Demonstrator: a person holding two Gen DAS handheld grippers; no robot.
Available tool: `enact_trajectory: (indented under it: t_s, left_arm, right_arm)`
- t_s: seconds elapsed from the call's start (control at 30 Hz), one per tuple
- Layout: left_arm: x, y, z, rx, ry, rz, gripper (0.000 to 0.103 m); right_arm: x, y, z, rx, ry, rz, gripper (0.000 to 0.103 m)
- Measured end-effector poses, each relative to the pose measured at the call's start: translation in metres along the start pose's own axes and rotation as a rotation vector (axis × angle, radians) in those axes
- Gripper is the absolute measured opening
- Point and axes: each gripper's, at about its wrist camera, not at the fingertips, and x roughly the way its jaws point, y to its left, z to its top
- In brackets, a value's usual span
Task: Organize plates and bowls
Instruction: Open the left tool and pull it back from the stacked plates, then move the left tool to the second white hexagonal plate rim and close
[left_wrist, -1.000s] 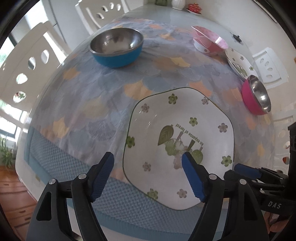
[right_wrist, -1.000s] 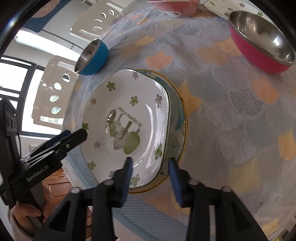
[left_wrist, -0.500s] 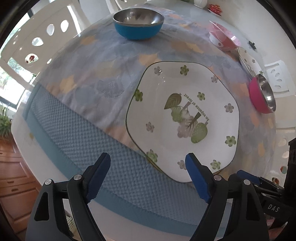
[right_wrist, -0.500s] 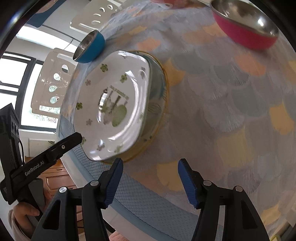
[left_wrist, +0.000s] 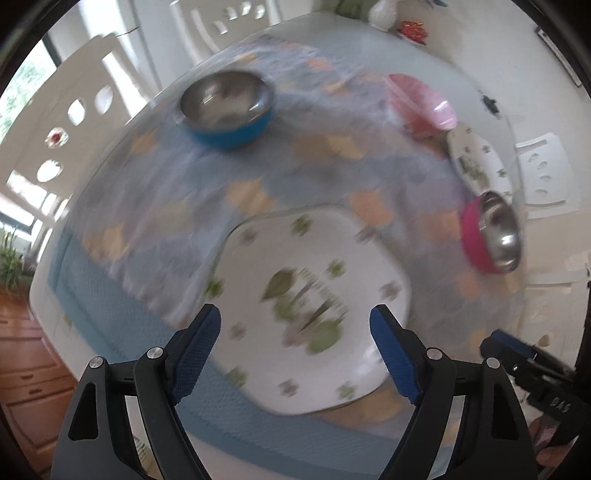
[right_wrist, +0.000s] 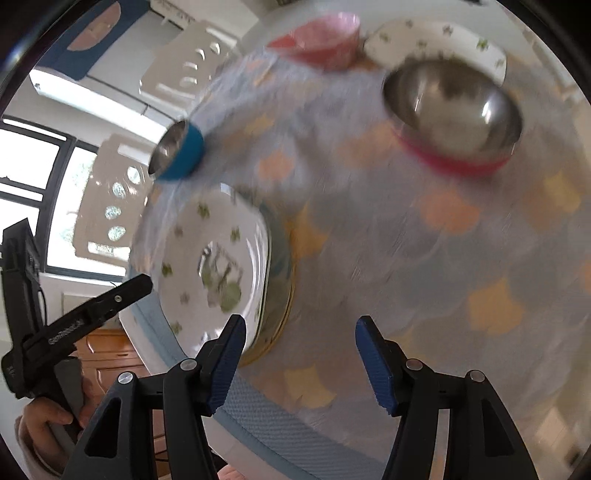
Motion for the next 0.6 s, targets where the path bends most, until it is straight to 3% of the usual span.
enact_trajectory:
  t_s: [0.23,0.6]
  left_arm:
    - [-0.008,-0.048,0.049,0.02,-0.023,-0.107,0.082]
    - [-0.002,-0.132,0.121,0.102,-0.04,-0.194,0.082]
  right_arm:
    - [-0.072,-0.009,0.069,-0.019,-0.127,0.019,0.061]
    - [-0.127,-0.052,0.173,0.005,-0.24,-0.056,0.066]
